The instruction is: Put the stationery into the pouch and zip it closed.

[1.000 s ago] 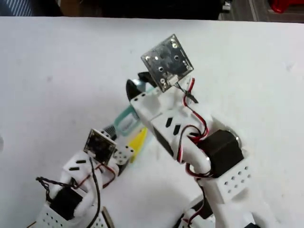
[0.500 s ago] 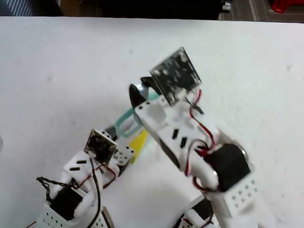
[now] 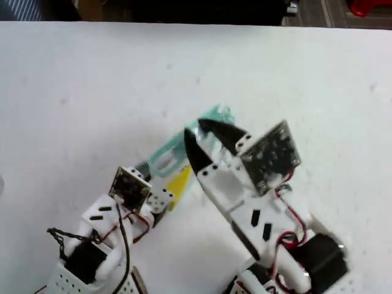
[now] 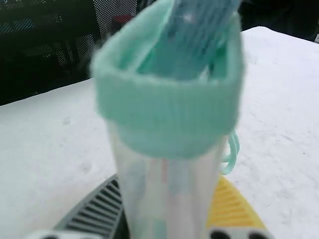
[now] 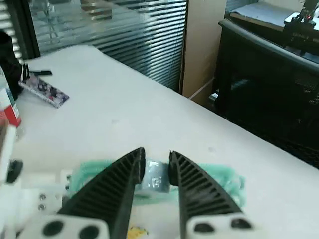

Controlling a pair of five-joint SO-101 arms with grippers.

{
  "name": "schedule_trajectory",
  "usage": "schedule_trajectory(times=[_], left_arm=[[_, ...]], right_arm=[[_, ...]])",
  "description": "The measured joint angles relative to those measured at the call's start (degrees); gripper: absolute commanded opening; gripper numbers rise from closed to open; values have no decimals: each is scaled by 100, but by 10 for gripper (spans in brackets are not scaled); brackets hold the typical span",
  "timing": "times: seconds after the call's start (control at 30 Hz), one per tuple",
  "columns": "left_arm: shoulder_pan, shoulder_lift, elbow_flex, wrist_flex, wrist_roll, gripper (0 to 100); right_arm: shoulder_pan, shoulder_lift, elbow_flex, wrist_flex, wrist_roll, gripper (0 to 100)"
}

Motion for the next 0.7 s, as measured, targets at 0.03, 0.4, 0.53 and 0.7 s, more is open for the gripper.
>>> schedule_trajectory(times=[0.03,0.4,0.53,0.7], left_arm=[[0,0,0,0,0,166],[-9,0,0,0,0,166],[-18,0,0,0,0,166],[-18,9,0,0,0,166]], right_arm=[[9,44,167,-132,70,17],[-35,-132,1037,-1187,185,17],[-316,-132,1037,-1196,202,108],[-316,-149,985,-985,202,302]])
